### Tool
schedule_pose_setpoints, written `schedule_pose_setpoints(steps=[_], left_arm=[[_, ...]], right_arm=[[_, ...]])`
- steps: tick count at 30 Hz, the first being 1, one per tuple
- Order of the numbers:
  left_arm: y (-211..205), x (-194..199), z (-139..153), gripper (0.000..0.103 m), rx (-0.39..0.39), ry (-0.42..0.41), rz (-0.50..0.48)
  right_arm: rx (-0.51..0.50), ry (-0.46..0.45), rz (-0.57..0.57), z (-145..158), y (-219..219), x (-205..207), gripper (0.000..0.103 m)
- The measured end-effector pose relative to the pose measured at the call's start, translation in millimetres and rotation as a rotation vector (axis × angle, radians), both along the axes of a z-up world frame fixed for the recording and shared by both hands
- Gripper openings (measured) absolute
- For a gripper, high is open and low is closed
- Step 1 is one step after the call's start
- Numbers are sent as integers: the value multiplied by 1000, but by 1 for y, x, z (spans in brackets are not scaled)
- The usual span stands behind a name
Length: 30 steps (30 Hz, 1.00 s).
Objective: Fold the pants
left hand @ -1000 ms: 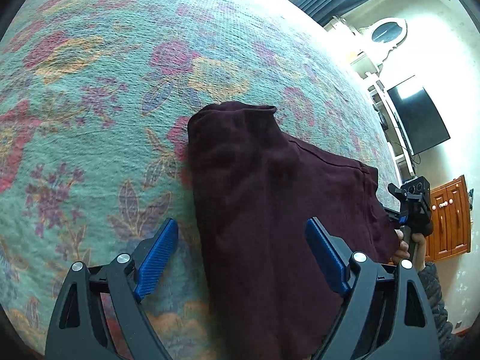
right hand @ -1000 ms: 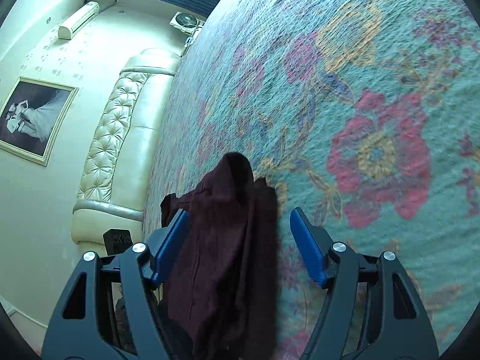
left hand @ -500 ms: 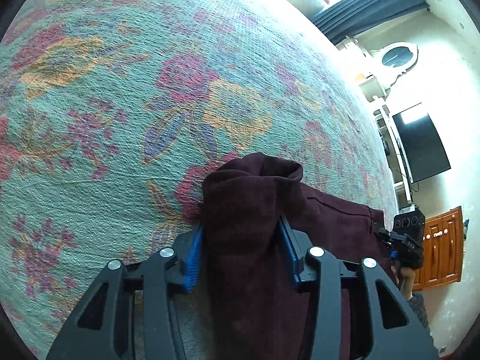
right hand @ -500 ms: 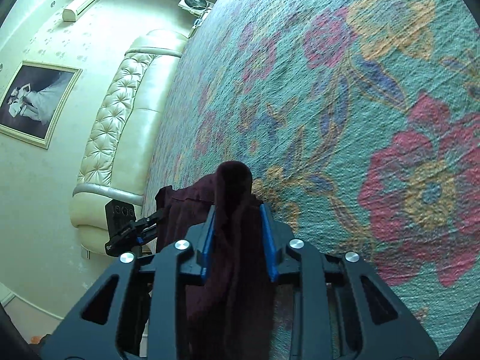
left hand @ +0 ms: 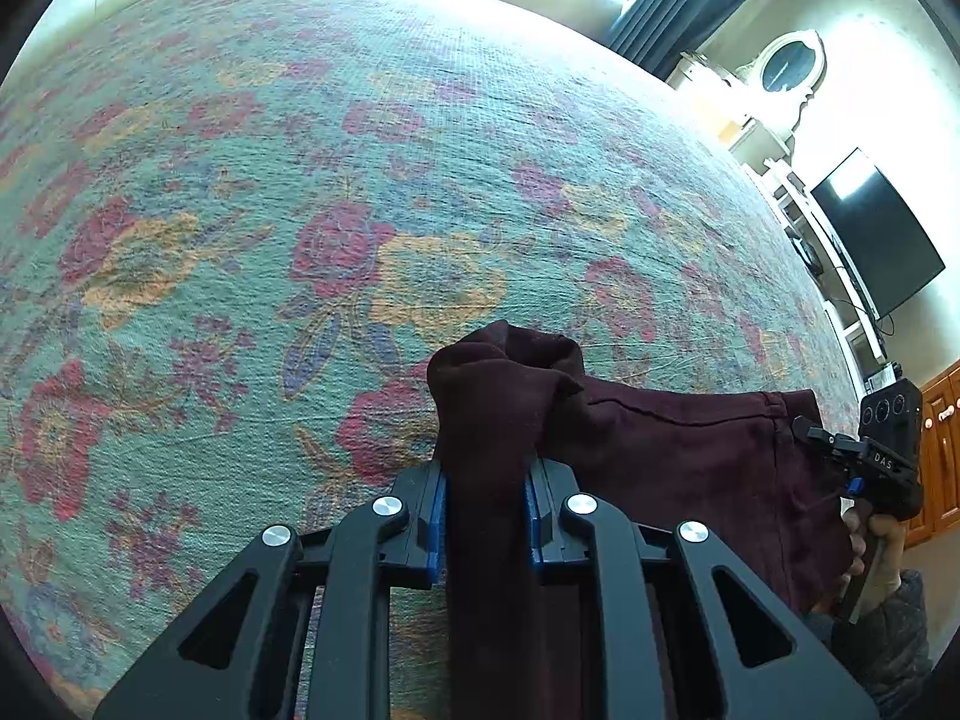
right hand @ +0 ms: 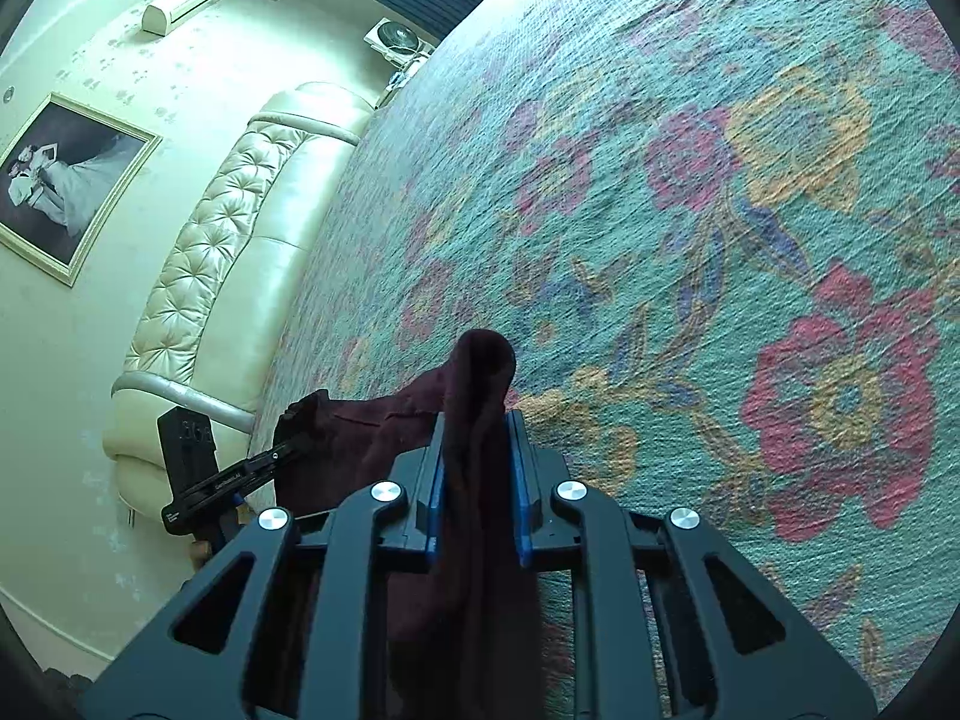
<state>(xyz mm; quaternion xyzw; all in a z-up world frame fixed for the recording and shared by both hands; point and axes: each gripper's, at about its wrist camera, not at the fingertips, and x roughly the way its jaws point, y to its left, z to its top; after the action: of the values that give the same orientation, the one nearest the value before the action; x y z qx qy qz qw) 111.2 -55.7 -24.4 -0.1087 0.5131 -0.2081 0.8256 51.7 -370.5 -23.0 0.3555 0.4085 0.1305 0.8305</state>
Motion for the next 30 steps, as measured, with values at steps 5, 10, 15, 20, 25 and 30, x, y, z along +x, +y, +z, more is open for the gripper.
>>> schedule_pose_setpoints(steps=[5,10,15,20,25,30], left_arm=[[-4,11,4,20,-3,-16,17],[-8,26,2,20,0,-4,28],[-4,28,-12,20,-4,20,-14],[0,31,-21,21,-27,48,-24],[-3,32,-25,23,-6,53,-38],[-2,32,-24,22,3,45,-29]], right_arm=[[15,-7,-13,1,-5,5,15],[42,2,-24,-3,-10,13,15],[69,66,-12,-17,-21,9,29],[137,99,-16,-31,-37,3,51],[172,100,68,-34,-22,22,53],[125,94,90,-32,-8,33,21]])
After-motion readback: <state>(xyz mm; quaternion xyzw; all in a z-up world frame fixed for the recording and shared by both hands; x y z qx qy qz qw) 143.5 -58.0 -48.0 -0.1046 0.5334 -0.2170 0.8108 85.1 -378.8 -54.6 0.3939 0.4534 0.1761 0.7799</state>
